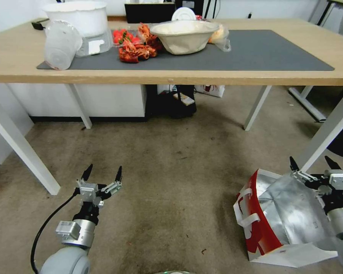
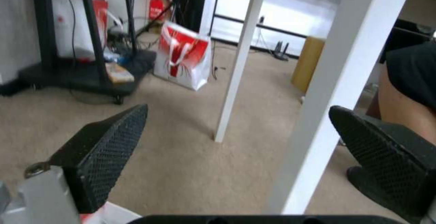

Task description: Pick up the food delivery bag from the floor and place it on the table.

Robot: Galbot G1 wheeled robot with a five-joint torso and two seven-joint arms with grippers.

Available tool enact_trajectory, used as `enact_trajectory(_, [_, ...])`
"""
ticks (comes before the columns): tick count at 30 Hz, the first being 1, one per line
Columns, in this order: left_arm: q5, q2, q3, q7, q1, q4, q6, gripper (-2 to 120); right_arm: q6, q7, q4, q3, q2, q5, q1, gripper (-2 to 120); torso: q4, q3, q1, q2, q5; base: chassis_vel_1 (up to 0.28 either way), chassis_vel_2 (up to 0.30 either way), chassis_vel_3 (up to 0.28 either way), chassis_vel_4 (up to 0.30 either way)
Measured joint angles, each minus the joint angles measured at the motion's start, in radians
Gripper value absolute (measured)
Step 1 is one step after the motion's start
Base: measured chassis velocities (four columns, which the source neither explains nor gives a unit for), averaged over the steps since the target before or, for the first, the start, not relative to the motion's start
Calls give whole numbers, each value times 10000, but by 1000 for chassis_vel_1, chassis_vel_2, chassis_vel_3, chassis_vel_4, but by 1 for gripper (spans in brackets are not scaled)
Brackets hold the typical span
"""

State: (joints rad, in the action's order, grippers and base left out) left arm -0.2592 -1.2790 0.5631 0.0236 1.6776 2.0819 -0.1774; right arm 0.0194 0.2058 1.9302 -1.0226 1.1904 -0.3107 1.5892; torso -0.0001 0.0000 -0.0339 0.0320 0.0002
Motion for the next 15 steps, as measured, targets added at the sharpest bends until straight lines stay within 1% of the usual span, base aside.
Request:
enact_trajectory(3, [8,-42,-15,14,-3,-110,-1,100,93,142,-609,-54,-221,350,-237,100,1,0,0,3,-2,0,0,0,0])
enact_trajectory(8, [15,-77,-23,42,-17,-186,-13,100,151,167,-1114,-52,-382,459,-407,100,1,0,-1,5,-3,0,0,0,0])
enact_trajectory(11, [24,-112,-80,77,-25,-209,-21,100,155,162,-1873,66,-494,599,-687,100,1,0,-2,8,-2,0,0,0,0])
enact_trajectory(13, [27,-126,-99,84,-26,-209,-22,100,163,161,-2034,88,-510,633,-748,100,1,0,-1,9,-2,0,0,0,0])
enact_trajectory(15, [44,-137,-153,102,-18,-209,-21,100,261,182,-2541,156,-571,736,-905,100,2,0,-2,11,0,0,0,0,0])
